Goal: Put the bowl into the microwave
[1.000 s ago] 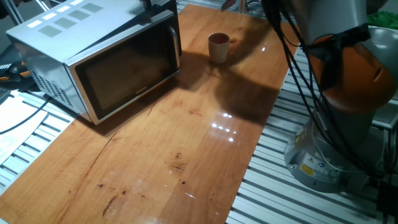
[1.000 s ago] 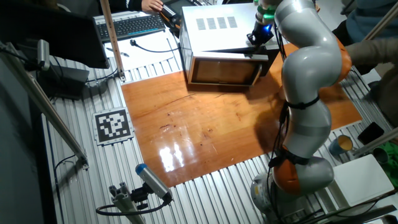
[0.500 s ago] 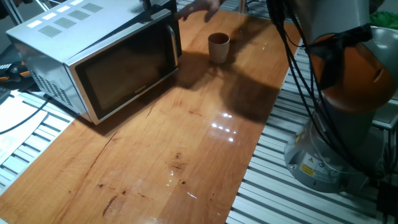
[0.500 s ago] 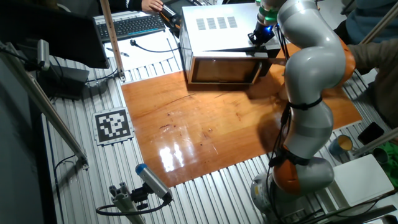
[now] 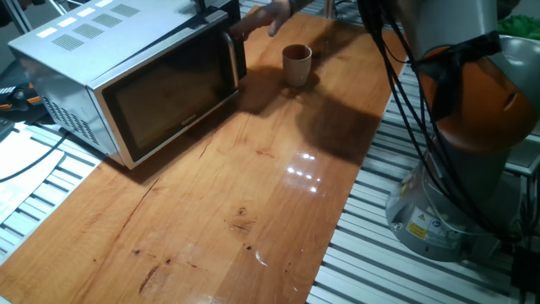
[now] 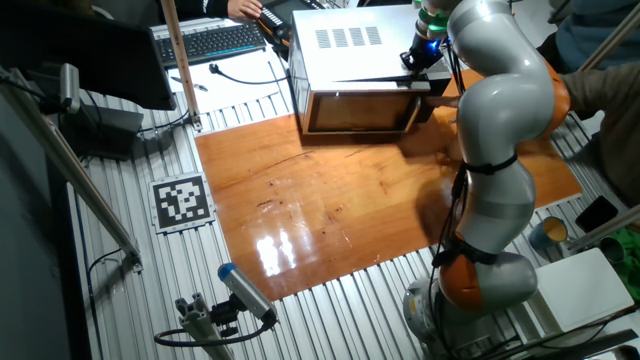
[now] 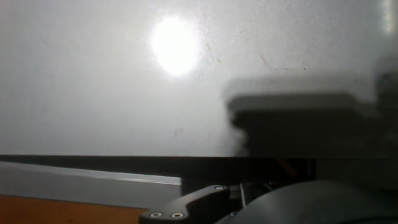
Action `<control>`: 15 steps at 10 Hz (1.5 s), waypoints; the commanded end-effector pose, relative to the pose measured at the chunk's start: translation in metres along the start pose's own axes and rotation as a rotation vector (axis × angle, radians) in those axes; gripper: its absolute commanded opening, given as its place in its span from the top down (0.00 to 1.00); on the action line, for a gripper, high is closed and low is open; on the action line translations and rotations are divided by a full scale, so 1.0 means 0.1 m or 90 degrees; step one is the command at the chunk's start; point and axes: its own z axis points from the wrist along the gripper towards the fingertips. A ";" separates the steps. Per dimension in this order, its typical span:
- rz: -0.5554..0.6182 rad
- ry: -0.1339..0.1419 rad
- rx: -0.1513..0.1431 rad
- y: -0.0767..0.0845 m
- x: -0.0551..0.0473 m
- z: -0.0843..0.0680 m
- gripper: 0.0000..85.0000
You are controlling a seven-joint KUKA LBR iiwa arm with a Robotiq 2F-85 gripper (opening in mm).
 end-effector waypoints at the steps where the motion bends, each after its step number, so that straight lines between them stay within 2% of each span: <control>1: -0.005 0.003 -0.001 -0.01 -0.01 0.02 1.00; 6: -0.008 0.005 -0.003 -0.05 -0.03 0.02 1.00; 10: -0.005 -0.004 0.001 -0.03 0.08 0.10 1.00; 13: -0.005 -0.011 0.001 -0.02 0.07 0.15 1.00; 15: -0.002 -0.010 0.000 0.01 0.14 0.19 1.00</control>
